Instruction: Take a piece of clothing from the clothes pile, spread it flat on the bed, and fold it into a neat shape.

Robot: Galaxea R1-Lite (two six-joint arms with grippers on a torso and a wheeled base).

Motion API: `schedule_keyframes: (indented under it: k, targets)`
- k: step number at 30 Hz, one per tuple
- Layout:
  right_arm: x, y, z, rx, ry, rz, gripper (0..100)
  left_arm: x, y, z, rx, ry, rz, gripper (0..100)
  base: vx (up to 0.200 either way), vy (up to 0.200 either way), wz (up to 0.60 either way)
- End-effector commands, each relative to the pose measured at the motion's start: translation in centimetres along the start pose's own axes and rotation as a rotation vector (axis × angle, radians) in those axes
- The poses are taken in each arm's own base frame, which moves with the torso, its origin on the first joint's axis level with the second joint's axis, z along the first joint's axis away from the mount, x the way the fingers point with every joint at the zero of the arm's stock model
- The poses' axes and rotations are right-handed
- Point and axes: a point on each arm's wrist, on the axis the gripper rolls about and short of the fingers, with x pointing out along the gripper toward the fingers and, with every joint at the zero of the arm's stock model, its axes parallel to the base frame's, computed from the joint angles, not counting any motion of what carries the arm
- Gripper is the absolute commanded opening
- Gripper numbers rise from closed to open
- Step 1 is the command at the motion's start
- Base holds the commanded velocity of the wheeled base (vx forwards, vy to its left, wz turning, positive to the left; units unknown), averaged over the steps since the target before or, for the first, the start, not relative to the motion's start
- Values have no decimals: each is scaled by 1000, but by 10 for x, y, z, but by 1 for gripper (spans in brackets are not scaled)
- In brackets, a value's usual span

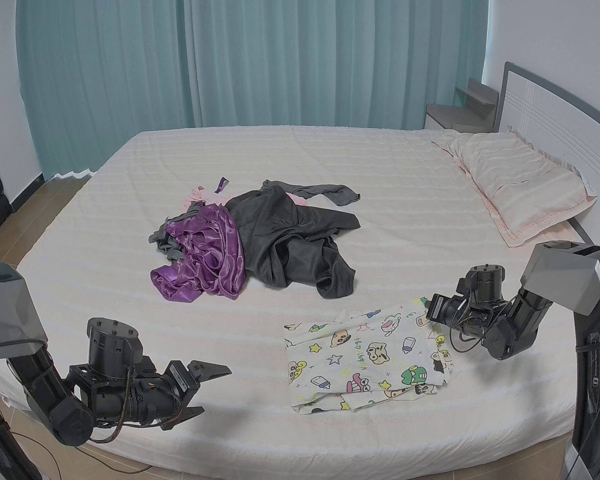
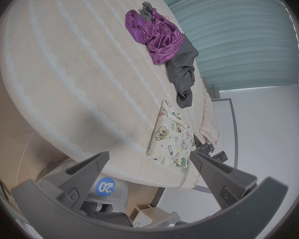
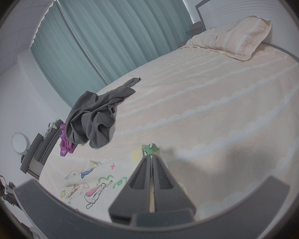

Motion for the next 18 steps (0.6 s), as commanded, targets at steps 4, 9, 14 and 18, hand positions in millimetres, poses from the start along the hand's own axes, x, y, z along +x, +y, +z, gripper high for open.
schedule_keyframes:
  k: [4, 9, 14, 18]
  targets:
    - [2, -8, 1, 9, -4, -26, 0, 0, 0, 0, 0, 0, 0, 100, 0, 0, 0]
    - [3, -12, 1, 16, 15, -45, 100, 0, 0, 0, 0, 0, 0, 100, 0, 0, 0]
    - [0, -12, 7, 20, -1, -45, 100, 0, 0, 0, 0, 0, 0, 100, 0, 0, 0]
    - [-8, 4, 20, 22, -37, -4, 100, 0, 0, 0, 0, 0, 0, 100, 0, 0, 0]
